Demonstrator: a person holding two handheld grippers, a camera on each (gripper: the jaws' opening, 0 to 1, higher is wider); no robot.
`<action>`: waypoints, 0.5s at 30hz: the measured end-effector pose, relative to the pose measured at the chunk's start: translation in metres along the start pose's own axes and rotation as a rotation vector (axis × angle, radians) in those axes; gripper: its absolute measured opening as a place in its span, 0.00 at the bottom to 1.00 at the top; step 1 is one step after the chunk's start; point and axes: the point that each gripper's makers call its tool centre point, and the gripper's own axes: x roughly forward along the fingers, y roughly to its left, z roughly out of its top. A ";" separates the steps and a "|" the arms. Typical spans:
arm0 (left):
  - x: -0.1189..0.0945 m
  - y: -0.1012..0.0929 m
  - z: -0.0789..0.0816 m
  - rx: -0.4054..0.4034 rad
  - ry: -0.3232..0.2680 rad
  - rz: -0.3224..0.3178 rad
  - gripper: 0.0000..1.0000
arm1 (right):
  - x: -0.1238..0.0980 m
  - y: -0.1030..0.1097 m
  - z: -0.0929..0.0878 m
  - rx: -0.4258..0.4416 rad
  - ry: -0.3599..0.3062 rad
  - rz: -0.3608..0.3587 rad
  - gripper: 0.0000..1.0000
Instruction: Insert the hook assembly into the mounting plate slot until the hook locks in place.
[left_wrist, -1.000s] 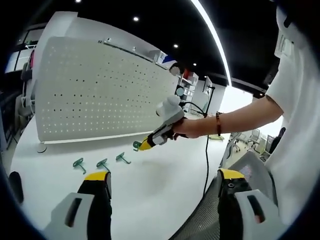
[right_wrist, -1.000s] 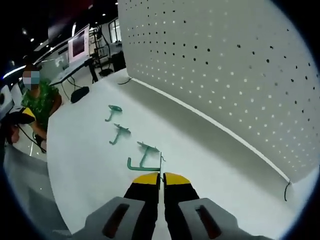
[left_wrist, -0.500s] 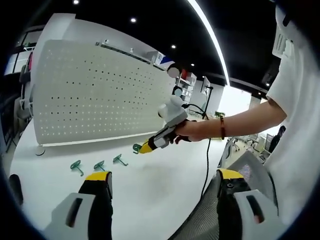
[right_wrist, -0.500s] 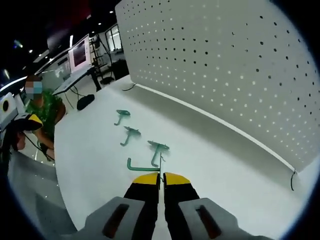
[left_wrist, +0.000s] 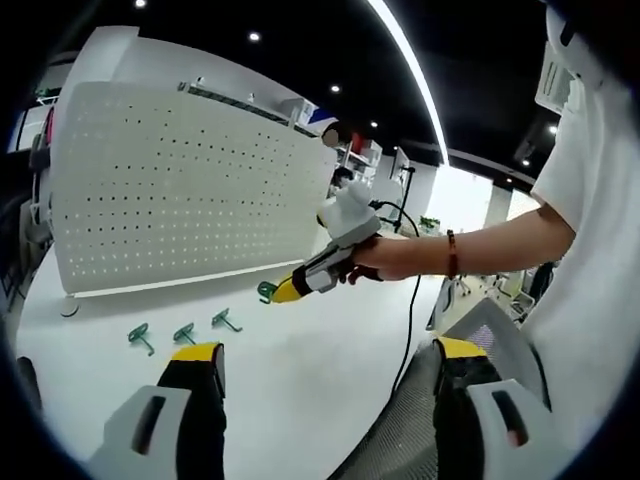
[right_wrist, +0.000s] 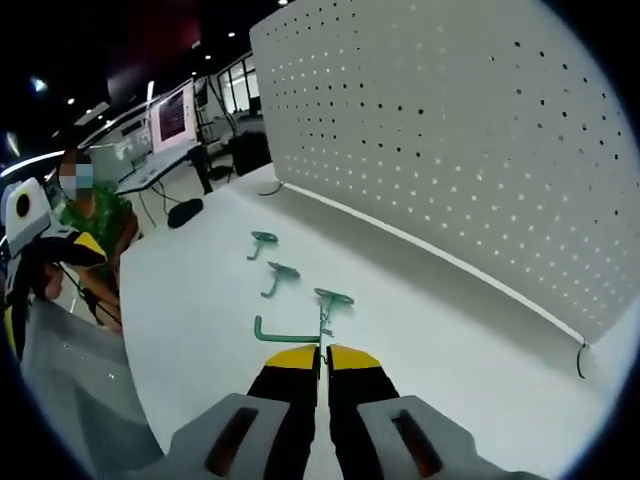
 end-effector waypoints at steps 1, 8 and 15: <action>0.001 0.000 0.001 -0.002 -0.004 0.000 0.87 | -0.001 0.001 0.001 0.002 -0.006 0.000 0.01; 0.005 -0.007 -0.002 0.001 0.012 -0.005 0.87 | -0.006 0.011 0.007 -0.031 -0.036 -0.005 0.01; 0.004 -0.008 0.000 0.005 0.015 -0.003 0.87 | -0.014 0.023 0.015 -0.030 -0.077 0.006 0.01</action>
